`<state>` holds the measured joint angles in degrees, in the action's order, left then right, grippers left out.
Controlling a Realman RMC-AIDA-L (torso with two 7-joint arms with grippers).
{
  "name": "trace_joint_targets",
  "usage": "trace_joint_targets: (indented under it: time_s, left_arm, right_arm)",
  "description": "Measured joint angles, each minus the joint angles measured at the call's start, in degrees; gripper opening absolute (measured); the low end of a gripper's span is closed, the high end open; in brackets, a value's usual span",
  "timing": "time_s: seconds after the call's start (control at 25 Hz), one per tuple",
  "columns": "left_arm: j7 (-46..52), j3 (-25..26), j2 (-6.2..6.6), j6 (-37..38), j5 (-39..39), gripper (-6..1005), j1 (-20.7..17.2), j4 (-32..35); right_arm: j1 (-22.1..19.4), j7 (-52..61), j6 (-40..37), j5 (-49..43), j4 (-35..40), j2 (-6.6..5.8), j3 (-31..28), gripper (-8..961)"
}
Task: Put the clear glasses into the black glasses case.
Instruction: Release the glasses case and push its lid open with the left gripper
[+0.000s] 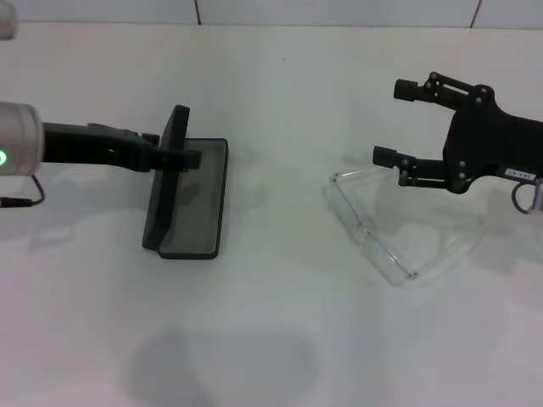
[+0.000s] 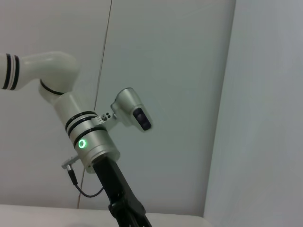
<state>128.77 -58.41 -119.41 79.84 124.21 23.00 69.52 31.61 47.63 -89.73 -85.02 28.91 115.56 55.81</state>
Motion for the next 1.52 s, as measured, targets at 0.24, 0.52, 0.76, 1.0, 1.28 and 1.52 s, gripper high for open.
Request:
trace_joint_targets:
  time_s: [0.24,0.52,0.76,1.0,1.28,1.52]
  left_arm:
    - [2.74,-2.11,-0.08,-0.58,2.59,873,1.26,-0.50]
    - [4.42,-2.22,-0.16,-2.75,5.34,869,1.46,-0.64]
    - [4.70,-2.52,-0.20,-2.88,7.04,845,1.57,-0.80]
    - [5.83,-6.05,-0.16,-4.38,8.50,793,1.95,-0.81]
    - [6.45,-6.40,0.31,-4.53,8.56,680,2.64,-0.80]
    - [6.49,-6.36,1.07,-3.99,8.68,591,2.72,-0.79]
  right_arm:
    - [0.25,-0.59,0.00,-0.04,-0.44,0.10,0.31,826]
    - [0.18,-0.64,-0.23,-0.01,-0.52,0.24,0.44,826]
    - [0.27,-0.62,-0.25,0.02,-0.63,0.29,0.54,826]
    - [0.59,-0.61,-0.58,0.04,-0.61,0.36,0.65,825]
    - [1.08,-0.61,-0.79,0.04,-0.60,0.36,0.62,826]
    - [1.05,-0.61,-0.80,0.03,-0.68,0.53,0.64,825]
